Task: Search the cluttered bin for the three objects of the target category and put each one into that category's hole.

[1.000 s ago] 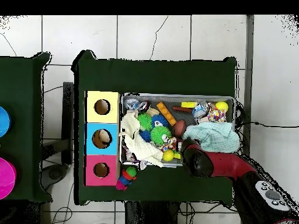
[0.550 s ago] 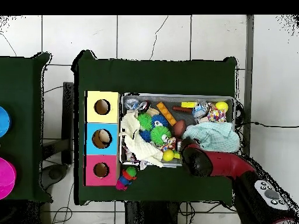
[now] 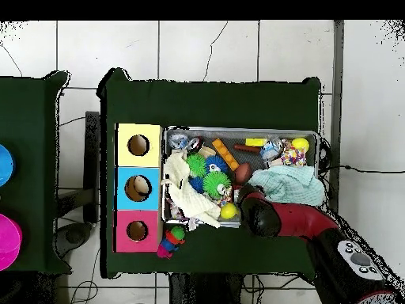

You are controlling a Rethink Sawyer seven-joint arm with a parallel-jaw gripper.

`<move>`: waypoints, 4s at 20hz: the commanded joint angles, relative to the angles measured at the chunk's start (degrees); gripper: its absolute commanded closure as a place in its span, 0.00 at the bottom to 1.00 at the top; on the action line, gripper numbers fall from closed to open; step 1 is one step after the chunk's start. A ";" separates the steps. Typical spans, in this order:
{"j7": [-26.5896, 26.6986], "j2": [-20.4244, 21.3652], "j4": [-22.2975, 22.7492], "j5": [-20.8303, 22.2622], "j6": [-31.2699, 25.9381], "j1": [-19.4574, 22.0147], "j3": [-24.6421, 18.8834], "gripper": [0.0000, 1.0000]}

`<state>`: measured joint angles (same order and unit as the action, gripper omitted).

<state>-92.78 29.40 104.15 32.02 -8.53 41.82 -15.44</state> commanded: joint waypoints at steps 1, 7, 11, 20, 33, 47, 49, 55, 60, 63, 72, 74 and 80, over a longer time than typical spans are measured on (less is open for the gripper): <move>-8.01 -5.89 1.08 0.01 1.13 -1.71 2.32 0.00; -8.26 -8.49 0.40 -0.68 0.86 -2.57 5.10 0.00; -8.50 -9.58 0.15 -1.79 0.97 -3.35 6.09 0.00; -7.97 -8.55 0.48 -4.59 -0.57 -5.61 8.25 0.00; -5.84 -6.99 0.63 -5.60 -0.08 -5.55 7.76 1.00; 1.00 11.01 5.69 -7.89 -8.35 -0.25 -8.98 1.00; 0.54 11.74 6.98 -8.23 -8.20 0.54 -11.49 1.00; -2.19 13.52 9.59 -10.96 -8.16 1.52 -17.45 1.00; -5.38 13.64 12.19 -15.74 -8.53 2.77 -22.37 1.00; -9.15 14.83 14.35 -19.03 -7.44 1.40 -22.78 1.00; -14.81 16.70 20.22 -26.00 -2.83 -1.16 -22.30 1.00; -16.62 18.64 23.09 -28.14 -2.51 -1.60 -22.08 1.00; -19.29 19.53 29.89 -30.66 3.86 -2.03 -21.04 1.00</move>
<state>-92.88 47.59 126.38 5.04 -9.75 39.91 -34.49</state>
